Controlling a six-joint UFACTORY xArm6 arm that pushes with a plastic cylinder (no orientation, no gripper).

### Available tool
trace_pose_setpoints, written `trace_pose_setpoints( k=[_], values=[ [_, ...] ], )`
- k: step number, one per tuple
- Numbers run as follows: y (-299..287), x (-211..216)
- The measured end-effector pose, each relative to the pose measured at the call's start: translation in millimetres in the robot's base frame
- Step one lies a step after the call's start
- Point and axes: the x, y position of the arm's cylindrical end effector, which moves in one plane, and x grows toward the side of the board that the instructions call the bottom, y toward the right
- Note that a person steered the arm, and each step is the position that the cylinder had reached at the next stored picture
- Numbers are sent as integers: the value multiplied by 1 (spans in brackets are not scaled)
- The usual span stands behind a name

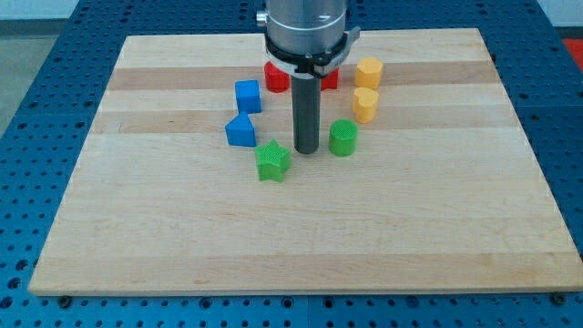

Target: Move the blue triangle towards the green star

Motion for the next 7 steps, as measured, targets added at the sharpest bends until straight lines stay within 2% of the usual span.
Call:
trace_pose_setpoints(
  k=[2,3,4,5,7],
  values=[
    [-1,48],
    [-25,78],
    [-77,90],
    [-128,73],
    [-150,15]
  ],
)
